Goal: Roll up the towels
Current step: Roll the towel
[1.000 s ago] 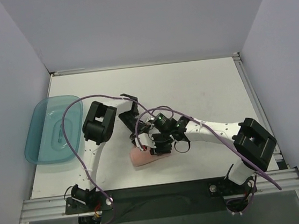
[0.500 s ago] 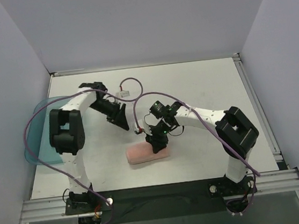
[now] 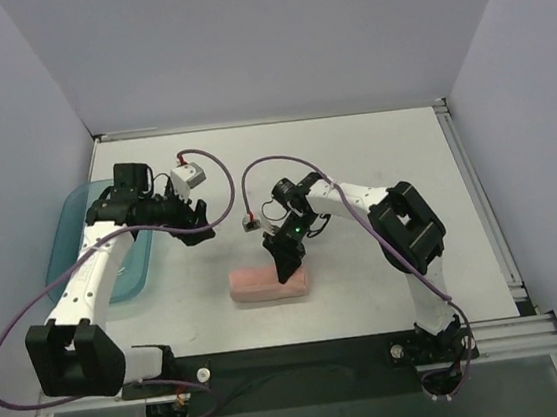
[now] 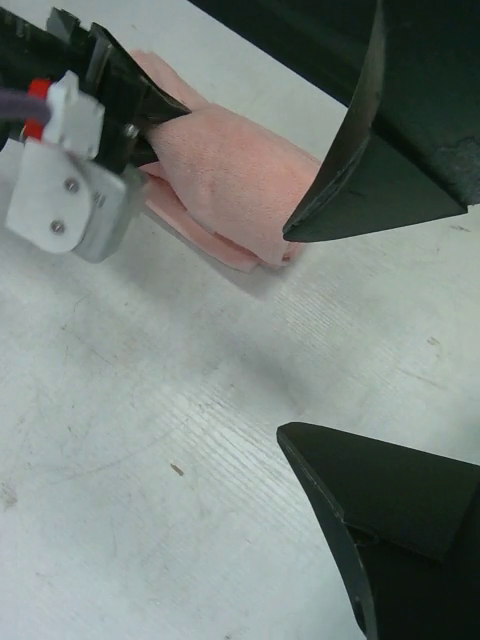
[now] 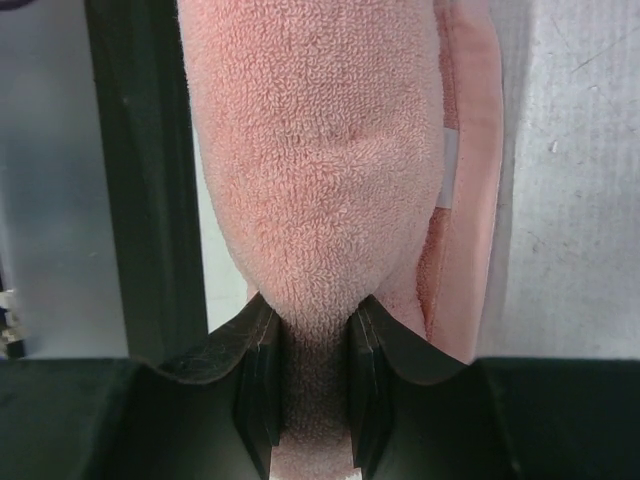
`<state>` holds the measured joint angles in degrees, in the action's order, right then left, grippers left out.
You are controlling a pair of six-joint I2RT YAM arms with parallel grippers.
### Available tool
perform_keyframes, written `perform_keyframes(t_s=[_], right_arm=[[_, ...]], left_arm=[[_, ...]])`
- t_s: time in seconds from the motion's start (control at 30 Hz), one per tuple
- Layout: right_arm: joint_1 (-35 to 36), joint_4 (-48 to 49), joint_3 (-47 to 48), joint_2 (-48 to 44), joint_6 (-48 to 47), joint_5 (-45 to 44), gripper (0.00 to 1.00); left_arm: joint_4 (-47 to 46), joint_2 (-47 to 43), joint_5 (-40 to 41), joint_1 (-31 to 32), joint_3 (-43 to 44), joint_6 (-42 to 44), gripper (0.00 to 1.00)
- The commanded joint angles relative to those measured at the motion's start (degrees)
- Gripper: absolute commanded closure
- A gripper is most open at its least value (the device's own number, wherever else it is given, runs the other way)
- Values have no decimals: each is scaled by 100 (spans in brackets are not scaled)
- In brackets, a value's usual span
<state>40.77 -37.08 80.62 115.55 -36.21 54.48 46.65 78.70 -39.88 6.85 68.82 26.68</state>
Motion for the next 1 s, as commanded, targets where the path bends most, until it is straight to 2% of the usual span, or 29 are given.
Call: perform_keyframes(t_s=[0.0,0.17,0.33,0.47,0.77,0.97], right_arm=[[10,-853,32,652,78,-34,100],[-131,-1205,410,1145,149,317,100],[-228,-1503,779,1628,193,546,100],[-315,-1811,1131,2006,175,652,100],[-500,-2259,1605,2569,210,854,100],[-535,-2348,1782,2798,307,854,100]], left_arm=[[-649,-766,498,88,-359,258,16],[-368,-1725,1069,754,-947,1109,11],[-227,-2165,1886,2310,-1537,1437,9],[-525,-2095,2589,3426,-1880,1498,6],[-1789,-1559,2880,4315,-2346,2113,2],[-2677,-1006,3056,4544,-2663,2351,3]])
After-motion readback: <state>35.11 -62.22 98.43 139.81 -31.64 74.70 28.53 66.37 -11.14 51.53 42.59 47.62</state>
